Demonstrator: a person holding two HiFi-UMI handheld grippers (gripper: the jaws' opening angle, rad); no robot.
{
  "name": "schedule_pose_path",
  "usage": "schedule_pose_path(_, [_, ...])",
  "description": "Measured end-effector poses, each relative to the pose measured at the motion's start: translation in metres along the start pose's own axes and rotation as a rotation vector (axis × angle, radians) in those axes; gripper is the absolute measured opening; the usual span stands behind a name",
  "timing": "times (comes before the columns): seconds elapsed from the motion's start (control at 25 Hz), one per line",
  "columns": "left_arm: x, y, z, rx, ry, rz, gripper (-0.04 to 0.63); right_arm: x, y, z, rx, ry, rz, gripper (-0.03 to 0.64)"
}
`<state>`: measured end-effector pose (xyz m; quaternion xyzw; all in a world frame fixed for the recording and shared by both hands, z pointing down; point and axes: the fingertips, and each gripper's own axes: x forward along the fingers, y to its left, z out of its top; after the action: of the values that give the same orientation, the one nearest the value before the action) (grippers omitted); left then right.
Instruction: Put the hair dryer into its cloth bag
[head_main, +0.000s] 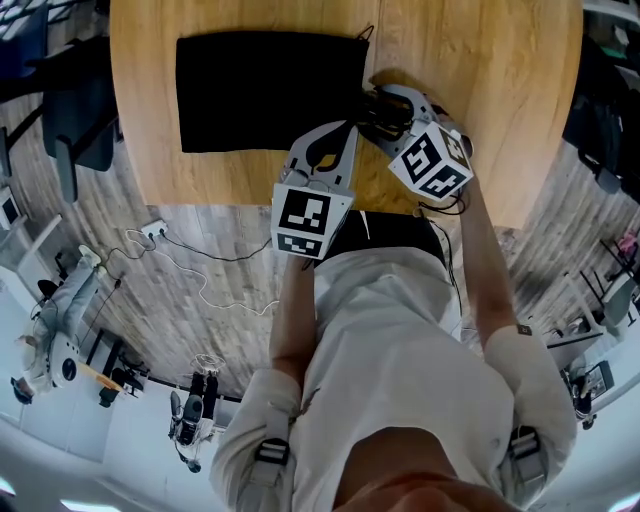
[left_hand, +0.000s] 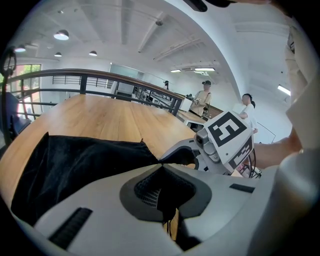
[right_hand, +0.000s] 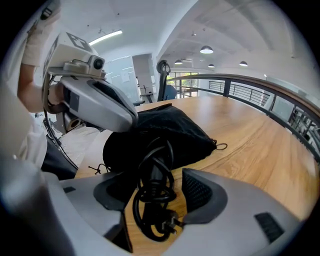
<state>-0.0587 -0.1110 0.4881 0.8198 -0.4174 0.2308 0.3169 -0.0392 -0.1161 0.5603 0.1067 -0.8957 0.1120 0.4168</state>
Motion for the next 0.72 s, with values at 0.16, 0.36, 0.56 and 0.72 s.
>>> schedule_pose_path(0.16, [0.0, -0.001, -0.001, 0.01, 0.008, -0.007, 0.02, -0.012, -0.001, -0.011, 0.049, -0.001, -0.037, 0.295])
schedule_pose_path(0.36, [0.003, -0.003, 0.001, 0.025, 0.016, -0.013, 0.02, -0.027, -0.005, -0.028, 0.113, -0.007, -0.082, 0.295])
schedule_pose_path(0.56, [0.006, -0.004, 0.002, 0.038, 0.023, -0.013, 0.02, -0.036, -0.009, -0.039, 0.171, -0.018, -0.116, 0.295])
schedule_pose_path(0.72, [0.008, -0.005, 0.002, 0.049, 0.031, -0.016, 0.02, -0.042, -0.011, -0.043, 0.217, -0.034, -0.154, 0.295])
